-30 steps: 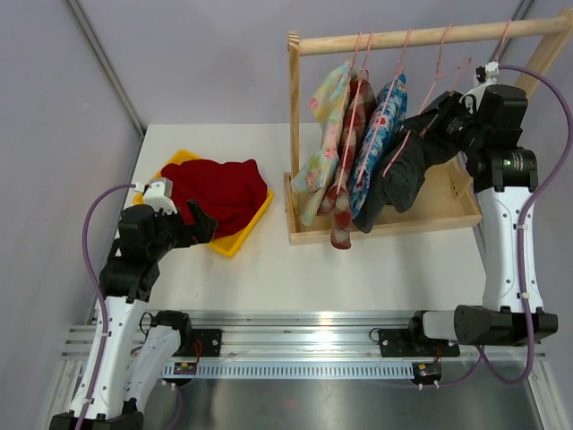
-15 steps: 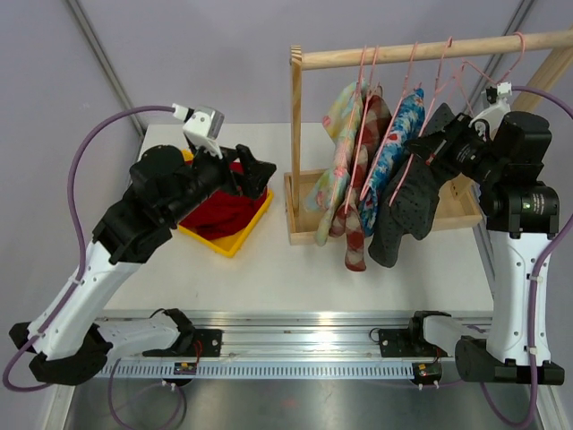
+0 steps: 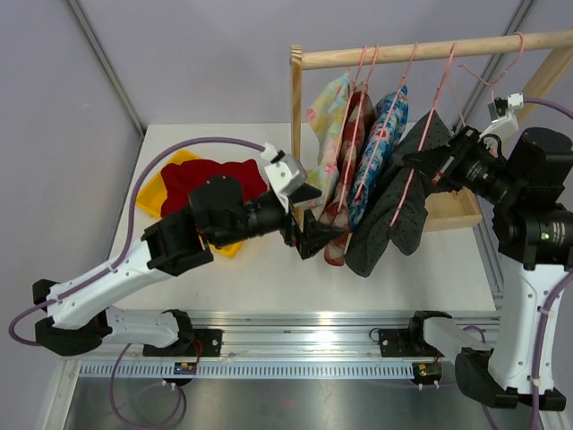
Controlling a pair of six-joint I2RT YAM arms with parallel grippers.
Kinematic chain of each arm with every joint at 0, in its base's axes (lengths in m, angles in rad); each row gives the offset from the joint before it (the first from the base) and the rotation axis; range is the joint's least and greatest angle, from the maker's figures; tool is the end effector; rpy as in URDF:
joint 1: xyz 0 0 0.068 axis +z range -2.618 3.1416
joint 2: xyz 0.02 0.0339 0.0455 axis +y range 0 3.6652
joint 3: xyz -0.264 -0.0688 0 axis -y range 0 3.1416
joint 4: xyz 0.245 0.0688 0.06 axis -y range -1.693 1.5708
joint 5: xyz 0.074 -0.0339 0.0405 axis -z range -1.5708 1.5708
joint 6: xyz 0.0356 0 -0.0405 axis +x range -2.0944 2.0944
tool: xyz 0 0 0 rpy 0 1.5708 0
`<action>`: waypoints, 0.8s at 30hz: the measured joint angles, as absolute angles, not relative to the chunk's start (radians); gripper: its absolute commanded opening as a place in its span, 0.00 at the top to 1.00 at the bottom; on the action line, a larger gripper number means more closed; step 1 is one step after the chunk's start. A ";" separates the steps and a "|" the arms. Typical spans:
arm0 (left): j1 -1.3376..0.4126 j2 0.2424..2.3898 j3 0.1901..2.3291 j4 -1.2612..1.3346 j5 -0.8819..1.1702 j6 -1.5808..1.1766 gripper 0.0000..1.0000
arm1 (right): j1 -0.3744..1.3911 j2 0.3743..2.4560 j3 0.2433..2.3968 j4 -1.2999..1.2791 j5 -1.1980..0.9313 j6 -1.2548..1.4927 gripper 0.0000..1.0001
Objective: Remove the skirt from the hanger
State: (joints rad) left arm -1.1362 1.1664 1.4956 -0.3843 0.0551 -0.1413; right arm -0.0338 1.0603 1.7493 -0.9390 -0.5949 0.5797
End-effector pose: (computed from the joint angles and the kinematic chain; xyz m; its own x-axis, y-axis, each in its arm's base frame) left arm 0.0984 -0.2167 0.4862 -0.1538 -0.0027 -0.9881 0.9163 0.3739 -0.1436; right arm 0.1428 0.0151 0.5203 -0.4888 0.4705 -0.7347 -0.2952 0.7033 0.6467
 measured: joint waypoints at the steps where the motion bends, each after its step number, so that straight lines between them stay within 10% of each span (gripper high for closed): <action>1: -1.163 1.166 1.466 -0.361 0.068 -0.138 0.01 | -0.034 1.046 1.761 -0.950 -0.596 0.580 1.00; 21: -1.414 1.251 1.265 -0.051 0.207 -0.141 0.01 | -0.033 0.862 1.822 -0.982 -0.807 0.751 1.00; 24: -1.453 1.282 1.265 -0.018 0.212 -0.147 0.18 | -0.033 0.850 1.842 -0.962 -0.829 0.789 1.00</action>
State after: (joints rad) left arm -1.4532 1.2816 1.2652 -0.0181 0.2115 -0.1467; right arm -0.0334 0.8497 1.8420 -0.9619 -0.8288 0.7887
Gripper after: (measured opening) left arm 0.939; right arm 0.031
